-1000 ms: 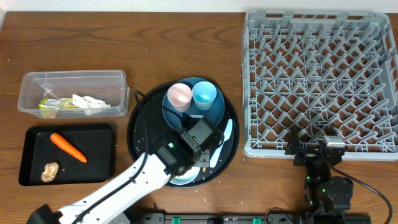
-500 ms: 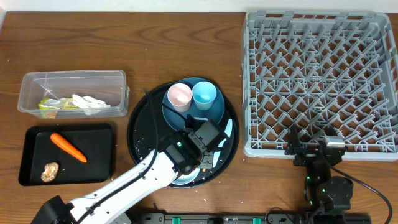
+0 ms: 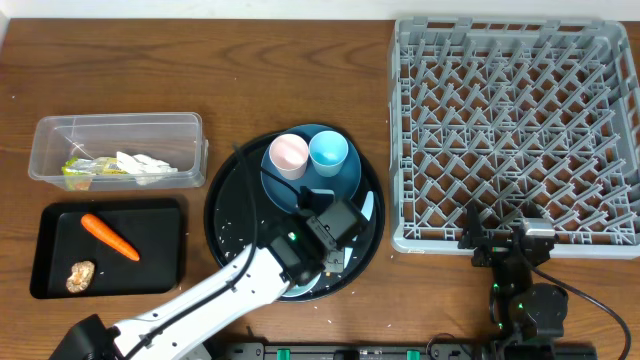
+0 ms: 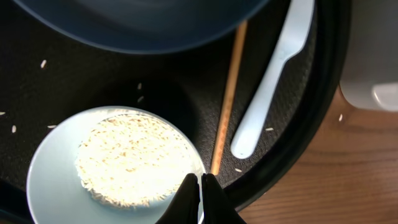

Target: Sort waste into correct bins and load items into the dishwasher rack

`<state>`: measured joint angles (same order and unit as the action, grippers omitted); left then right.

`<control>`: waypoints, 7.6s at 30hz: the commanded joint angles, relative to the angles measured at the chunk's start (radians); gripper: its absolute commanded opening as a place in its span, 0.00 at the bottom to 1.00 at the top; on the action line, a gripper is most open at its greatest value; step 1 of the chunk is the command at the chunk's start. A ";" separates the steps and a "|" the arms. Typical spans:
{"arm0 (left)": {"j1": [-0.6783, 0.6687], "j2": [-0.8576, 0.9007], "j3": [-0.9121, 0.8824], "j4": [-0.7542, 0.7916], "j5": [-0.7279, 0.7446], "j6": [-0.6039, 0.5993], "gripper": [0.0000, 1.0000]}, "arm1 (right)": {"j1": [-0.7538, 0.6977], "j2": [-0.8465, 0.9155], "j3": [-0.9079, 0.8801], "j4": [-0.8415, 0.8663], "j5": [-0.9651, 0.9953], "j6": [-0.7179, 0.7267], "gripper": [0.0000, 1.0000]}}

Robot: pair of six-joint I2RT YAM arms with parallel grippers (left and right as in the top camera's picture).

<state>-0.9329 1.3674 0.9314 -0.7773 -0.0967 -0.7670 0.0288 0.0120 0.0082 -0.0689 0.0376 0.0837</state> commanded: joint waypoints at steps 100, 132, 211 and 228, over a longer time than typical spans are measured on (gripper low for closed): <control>-0.118 0.204 -0.045 0.016 -0.080 -0.089 0.32 | -0.004 -0.002 -0.003 -0.002 0.007 0.005 0.99; -0.118 0.227 -0.045 0.011 -0.106 -0.088 0.19 | -0.004 -0.002 -0.003 -0.002 0.007 0.005 0.99; 0.053 0.056 0.001 -0.075 -0.072 0.394 0.06 | -0.004 -0.002 -0.003 -0.002 0.007 0.005 0.99; 0.397 -0.167 0.001 -0.178 -0.068 0.527 0.06 | -0.004 -0.002 -0.003 -0.002 0.007 0.005 0.99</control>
<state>-0.5945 1.2381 0.9058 -0.9401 -0.1574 -0.3080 0.0288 0.0120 0.0082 -0.0689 0.0376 0.0837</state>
